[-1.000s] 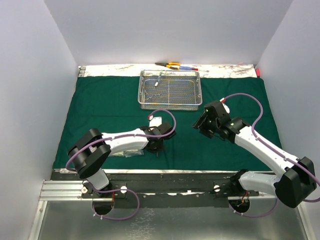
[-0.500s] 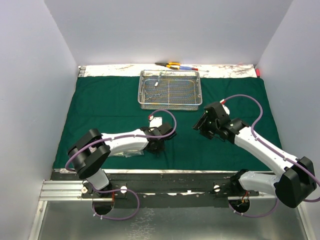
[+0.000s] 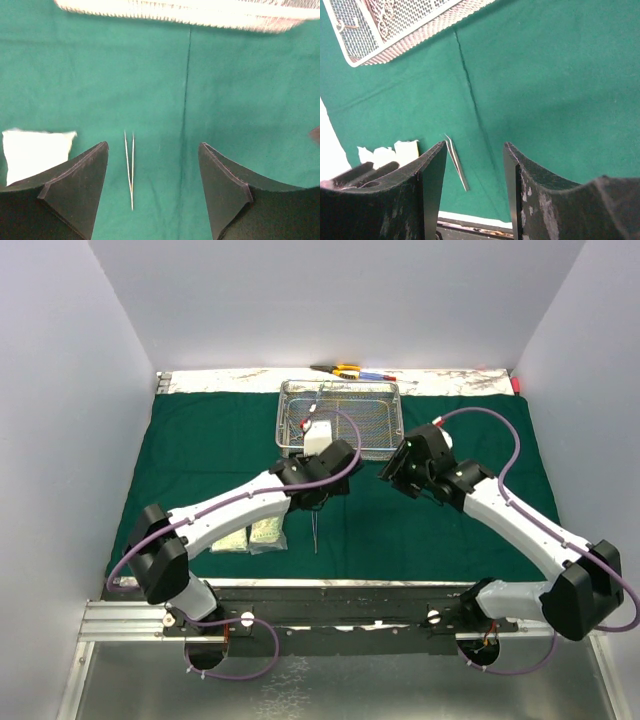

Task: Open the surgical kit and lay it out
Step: Pick up the medical item from the container.

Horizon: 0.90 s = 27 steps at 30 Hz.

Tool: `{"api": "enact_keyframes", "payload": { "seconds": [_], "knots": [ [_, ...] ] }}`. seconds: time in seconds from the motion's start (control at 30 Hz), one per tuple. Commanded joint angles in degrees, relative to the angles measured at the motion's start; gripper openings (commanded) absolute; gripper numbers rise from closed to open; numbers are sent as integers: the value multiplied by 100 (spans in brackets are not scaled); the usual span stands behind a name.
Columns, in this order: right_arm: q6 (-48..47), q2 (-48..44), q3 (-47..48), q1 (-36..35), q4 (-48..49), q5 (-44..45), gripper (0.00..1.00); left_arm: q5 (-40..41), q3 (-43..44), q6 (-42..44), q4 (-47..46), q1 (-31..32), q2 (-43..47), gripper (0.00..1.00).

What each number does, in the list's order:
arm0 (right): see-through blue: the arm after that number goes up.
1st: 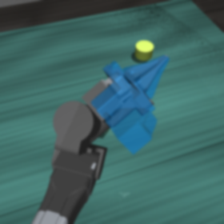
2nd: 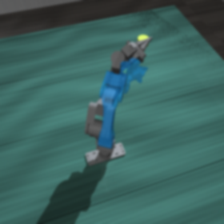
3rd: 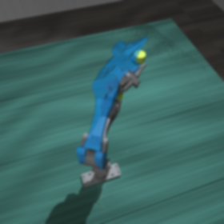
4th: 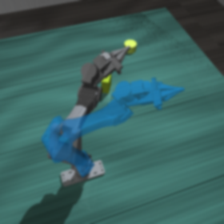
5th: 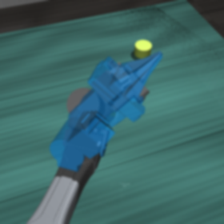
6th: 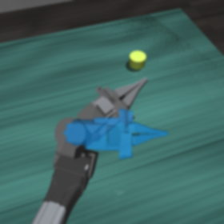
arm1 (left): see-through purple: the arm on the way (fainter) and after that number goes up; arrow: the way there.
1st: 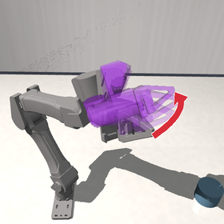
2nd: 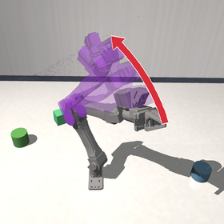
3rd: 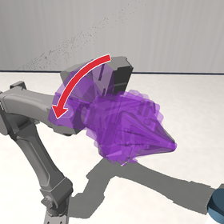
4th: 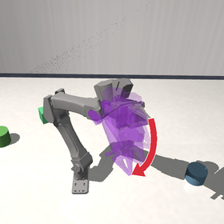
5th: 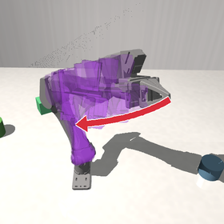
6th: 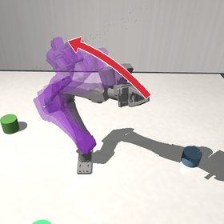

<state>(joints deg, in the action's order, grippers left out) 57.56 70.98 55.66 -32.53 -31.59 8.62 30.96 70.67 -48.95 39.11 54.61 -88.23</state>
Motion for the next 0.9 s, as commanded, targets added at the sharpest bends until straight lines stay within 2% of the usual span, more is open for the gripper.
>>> {"api": "enact_keyframes", "payload": {
  "seconds": [0.0, 0.23, 0.47, 0.73, 0.87],
  "knots": [
    [-337, 305, 412, -16, 138, 259, 53, 551, 781, 778, 149, -567, -147, 73],
    [-757, 513, 700, -15, 333, 467, 52, -183, 2319, 1681, -68, -1578, -1320, 67],
    [-1196, 799, 863, -11, 423, 786, 51, -713, 3985, 2238, -146, -2193, -3055, 53],
    [-1725, 1254, 1165, 13, 417, 1004, 51, -1208, 6086, 3493, -397, -2487, -5011, 56],
    [-1815, 1525, 1357, 53, 373, 878, 51, -1461, 6667, 3688, -565, -2669, -5569, 57]
  ]
}}
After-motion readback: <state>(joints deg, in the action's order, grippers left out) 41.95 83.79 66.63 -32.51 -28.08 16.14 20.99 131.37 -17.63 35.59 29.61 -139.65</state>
